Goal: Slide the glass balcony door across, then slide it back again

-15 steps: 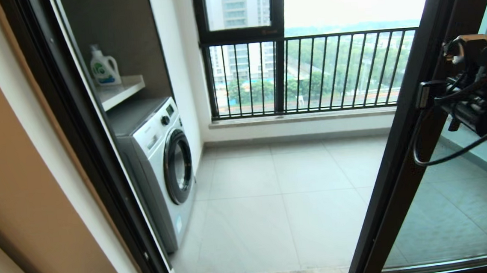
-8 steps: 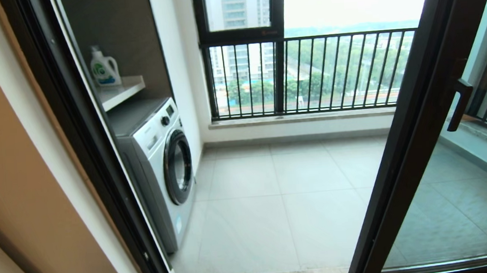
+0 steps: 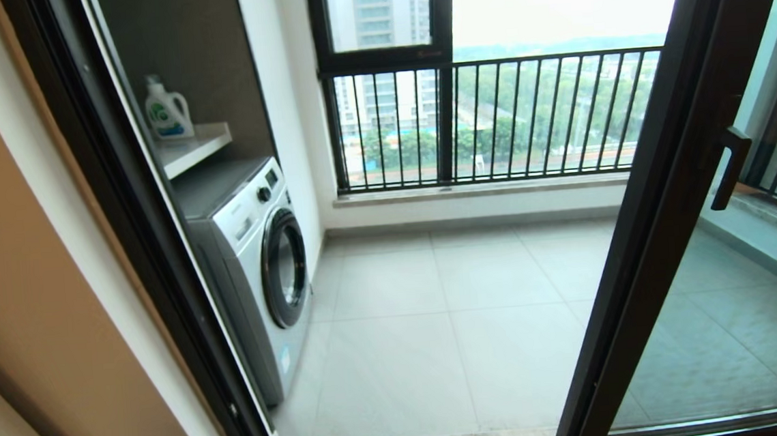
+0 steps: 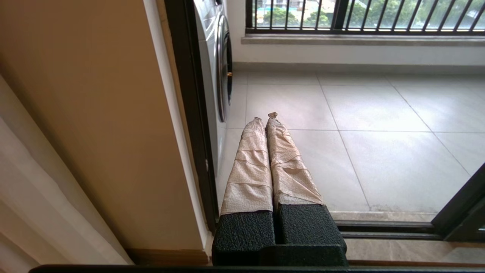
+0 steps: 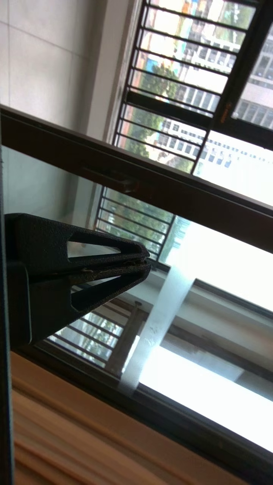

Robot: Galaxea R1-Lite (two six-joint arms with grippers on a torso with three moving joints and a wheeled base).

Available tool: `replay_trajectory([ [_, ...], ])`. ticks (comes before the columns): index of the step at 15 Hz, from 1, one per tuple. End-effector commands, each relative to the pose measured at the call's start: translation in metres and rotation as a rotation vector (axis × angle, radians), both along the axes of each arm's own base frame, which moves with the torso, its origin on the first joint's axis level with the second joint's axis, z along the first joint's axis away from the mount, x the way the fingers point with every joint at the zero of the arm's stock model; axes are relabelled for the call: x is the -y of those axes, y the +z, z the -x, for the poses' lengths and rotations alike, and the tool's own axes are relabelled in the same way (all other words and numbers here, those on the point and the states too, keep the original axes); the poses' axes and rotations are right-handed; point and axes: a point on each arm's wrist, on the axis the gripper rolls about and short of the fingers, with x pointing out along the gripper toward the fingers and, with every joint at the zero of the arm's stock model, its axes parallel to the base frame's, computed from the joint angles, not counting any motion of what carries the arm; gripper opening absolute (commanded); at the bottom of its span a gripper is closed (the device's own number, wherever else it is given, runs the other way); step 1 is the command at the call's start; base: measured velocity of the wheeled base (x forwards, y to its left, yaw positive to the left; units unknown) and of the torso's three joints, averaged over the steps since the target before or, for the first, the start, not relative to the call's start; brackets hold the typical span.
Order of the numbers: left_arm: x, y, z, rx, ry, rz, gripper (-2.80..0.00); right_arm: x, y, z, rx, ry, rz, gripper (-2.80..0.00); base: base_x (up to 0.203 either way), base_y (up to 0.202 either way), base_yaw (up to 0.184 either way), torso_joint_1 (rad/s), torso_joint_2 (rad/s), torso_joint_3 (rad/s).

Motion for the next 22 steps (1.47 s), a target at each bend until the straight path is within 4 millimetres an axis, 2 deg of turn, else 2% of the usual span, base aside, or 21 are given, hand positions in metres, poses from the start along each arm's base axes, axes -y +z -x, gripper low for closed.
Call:
replay_trajectory([
  [1, 0.000, 0.000, 0.000, -0.001, 0.000, 0.000, -2.80, -0.007, -0.014, 0.038, 0.115, 0.001, 0.051, -2.80, 0.000, 0.000, 0.000, 0.000, 0.00, 0.000],
  [4, 0.000, 0.000, 0.000, -0.001, 0.000, 0.000, -2.80, -0.007, -0.042, 0.038, 0.131, 0.067, 0.043, -2.80, 0.000, 0.000, 0.000, 0.000, 0.00, 0.000],
  [6, 0.000, 0.000, 0.000, -0.001, 0.000, 0.000, -2.80, -0.007, -0.075, 0.042, 0.123, 0.109, 0.002, -2.80, 0.000, 0.000, 0.000, 0.000, 0.00, 0.000],
  [7, 0.000, 0.000, 0.000, -0.001, 0.000, 0.000, -2.80, -0.007, -0.093, 0.037, 0.097, 0.122, -0.017, -2.80, 0.000, 0.000, 0.000, 0.000, 0.00, 0.000],
  [10, 0.000, 0.000, 0.000, -0.001, 0.000, 0.000, -2.80, -0.007, -0.146, -0.001, -0.071, 0.184, -0.151, -2.80, 0.000, 0.000, 0.000, 0.000, 0.00, 0.000],
  [12, 0.000, 0.000, 0.000, -0.001, 0.000, 0.002, -2.80, -0.007, -0.189, -0.025, -0.197, 0.220, -0.213, -2.80, 0.000, 0.000, 0.000, 0.000, 0.00, 0.000],
  [14, 0.000, 0.000, 0.000, -0.001, 0.000, 0.000, -2.80, -0.009, -0.217, -0.034, -0.322, 0.310, -0.290, -2.80, 0.000, 0.000, 0.000, 0.000, 0.00, 0.000],
  [15, 0.000, 0.000, 0.000, -0.001, 0.000, 0.000, -2.80, -0.010, -0.224, -0.034, -0.397, 0.357, -0.342, -2.80, 0.000, 0.000, 0.000, 0.000, 0.00, 0.000],
  [18, 0.000, 0.000, 0.000, -0.001, 0.000, 0.001, -2.80, -0.010, -0.226, -0.034, -0.418, 0.380, -0.449, -2.80, 0.000, 0.000, 0.000, 0.000, 0.00, 0.000],
  [22, 0.000, 0.000, 0.000, -0.001, 0.000, 0.000, -2.80, -0.010, -0.226, -0.034, -0.413, 0.379, -0.455, -2.80, 0.000, 0.000, 0.000, 0.000, 0.00, 0.000],
])
